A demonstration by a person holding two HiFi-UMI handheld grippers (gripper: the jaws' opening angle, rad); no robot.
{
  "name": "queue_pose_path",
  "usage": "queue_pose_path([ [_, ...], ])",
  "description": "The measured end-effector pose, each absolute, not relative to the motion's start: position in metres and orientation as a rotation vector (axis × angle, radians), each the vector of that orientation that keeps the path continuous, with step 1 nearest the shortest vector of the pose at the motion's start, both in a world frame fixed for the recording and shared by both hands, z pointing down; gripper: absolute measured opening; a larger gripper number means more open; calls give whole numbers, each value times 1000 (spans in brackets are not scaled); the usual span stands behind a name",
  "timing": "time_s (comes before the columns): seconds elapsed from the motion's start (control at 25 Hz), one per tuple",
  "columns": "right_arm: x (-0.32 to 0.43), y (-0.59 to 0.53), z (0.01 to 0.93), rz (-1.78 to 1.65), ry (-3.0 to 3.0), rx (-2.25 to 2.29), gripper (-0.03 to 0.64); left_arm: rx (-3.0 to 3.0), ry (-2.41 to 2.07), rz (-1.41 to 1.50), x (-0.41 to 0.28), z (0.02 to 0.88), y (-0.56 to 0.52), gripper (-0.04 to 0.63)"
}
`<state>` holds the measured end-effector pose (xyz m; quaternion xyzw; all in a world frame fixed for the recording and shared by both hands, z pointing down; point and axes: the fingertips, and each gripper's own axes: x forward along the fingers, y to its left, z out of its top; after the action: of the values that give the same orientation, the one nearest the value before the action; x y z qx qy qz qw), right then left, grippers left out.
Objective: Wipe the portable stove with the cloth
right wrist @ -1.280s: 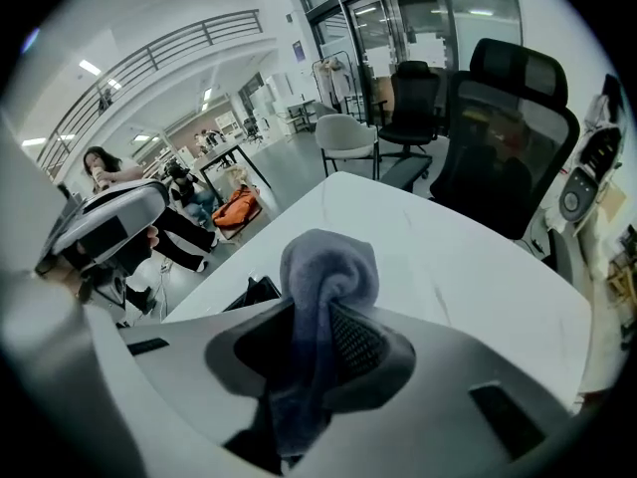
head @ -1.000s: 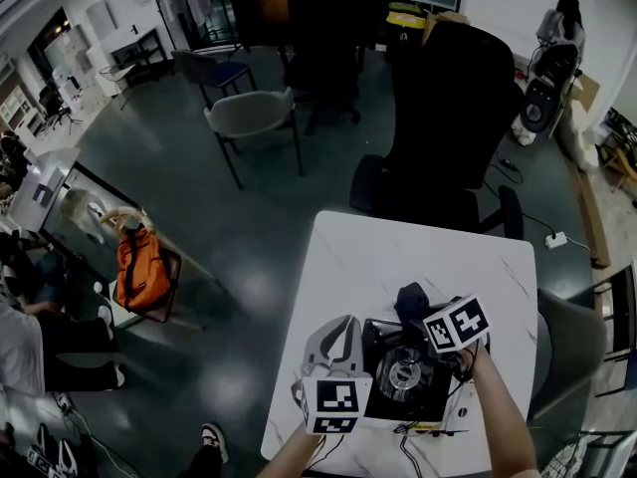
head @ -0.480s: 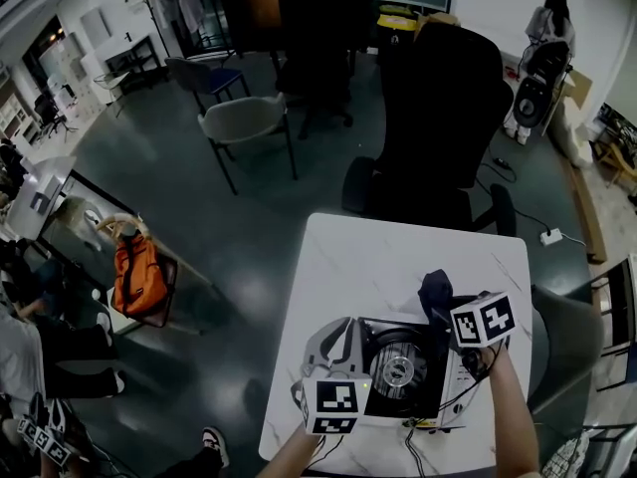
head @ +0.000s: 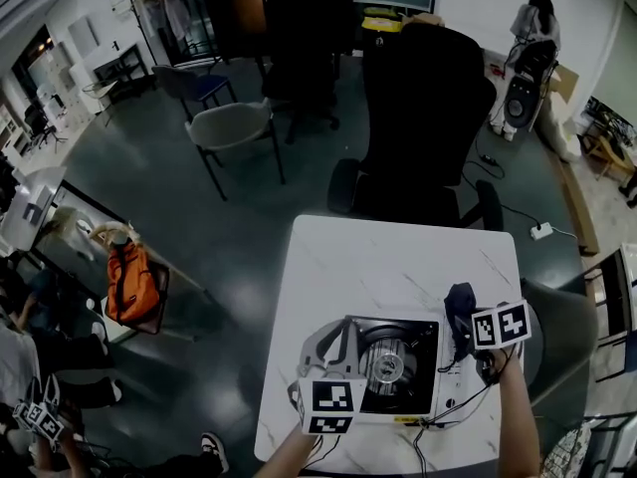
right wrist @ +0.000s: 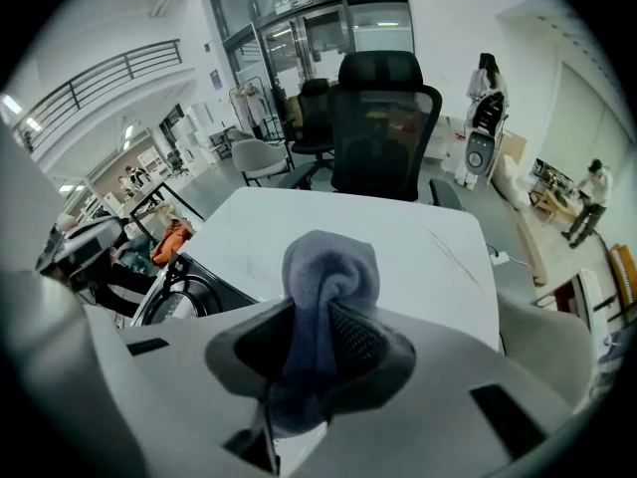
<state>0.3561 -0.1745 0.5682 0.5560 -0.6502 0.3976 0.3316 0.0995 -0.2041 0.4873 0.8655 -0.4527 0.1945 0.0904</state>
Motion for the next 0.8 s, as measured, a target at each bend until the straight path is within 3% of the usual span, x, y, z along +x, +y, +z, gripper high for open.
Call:
queue_pose_path([
  [0.8,326,-122,582,1016,-1683,1325,106,2598,-1324,586,98,478,-194,21],
])
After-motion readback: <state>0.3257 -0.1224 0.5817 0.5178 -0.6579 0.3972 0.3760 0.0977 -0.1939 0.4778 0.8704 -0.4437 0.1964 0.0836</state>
